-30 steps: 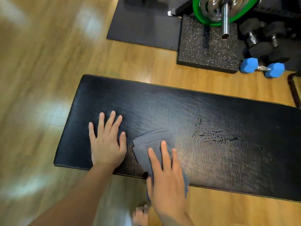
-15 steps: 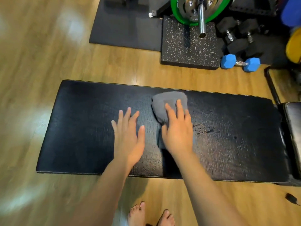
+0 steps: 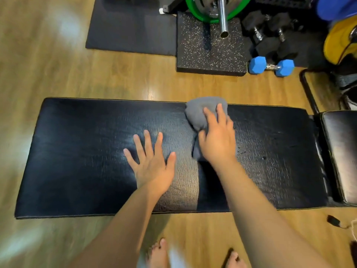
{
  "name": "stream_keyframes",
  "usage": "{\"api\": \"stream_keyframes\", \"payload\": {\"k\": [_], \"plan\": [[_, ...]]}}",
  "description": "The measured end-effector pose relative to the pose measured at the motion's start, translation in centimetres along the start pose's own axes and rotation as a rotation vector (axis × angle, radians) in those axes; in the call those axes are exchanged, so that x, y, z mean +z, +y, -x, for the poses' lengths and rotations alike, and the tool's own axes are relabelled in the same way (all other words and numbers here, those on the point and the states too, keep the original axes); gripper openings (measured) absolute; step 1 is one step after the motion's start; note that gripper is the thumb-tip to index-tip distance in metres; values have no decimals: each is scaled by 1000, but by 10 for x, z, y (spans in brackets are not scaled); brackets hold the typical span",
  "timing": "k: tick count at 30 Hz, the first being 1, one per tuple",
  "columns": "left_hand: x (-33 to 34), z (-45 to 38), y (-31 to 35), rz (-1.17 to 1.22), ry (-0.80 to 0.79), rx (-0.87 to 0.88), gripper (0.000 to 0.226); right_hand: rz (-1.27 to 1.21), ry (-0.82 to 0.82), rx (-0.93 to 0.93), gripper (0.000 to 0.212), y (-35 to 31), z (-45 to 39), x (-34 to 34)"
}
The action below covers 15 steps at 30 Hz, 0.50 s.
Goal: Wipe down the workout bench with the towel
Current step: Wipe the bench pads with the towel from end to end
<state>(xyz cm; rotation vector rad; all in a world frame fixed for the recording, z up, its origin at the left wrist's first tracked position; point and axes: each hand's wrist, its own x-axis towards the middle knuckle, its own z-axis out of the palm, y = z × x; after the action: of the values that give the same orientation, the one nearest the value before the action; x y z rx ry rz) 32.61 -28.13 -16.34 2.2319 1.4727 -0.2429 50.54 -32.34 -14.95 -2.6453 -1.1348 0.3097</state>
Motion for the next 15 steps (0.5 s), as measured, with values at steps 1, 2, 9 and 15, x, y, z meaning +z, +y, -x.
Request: {"api": "stream_keyframes", "payload": {"k": [1,2,9,15], "plan": [[1,0,-1,-7,5,2,67,6,-18,15,64,2,-18,-3],[2,-1,-1,-6,8,0,68,15,-33,9,64,3,-30,-5],[-4,-3,1,52,-31,-8,64,-15,-6,-69,71,-1,104,4],[-4,23,33,370,45,5,54,12,-130,-178,78,17,162,8]]}}
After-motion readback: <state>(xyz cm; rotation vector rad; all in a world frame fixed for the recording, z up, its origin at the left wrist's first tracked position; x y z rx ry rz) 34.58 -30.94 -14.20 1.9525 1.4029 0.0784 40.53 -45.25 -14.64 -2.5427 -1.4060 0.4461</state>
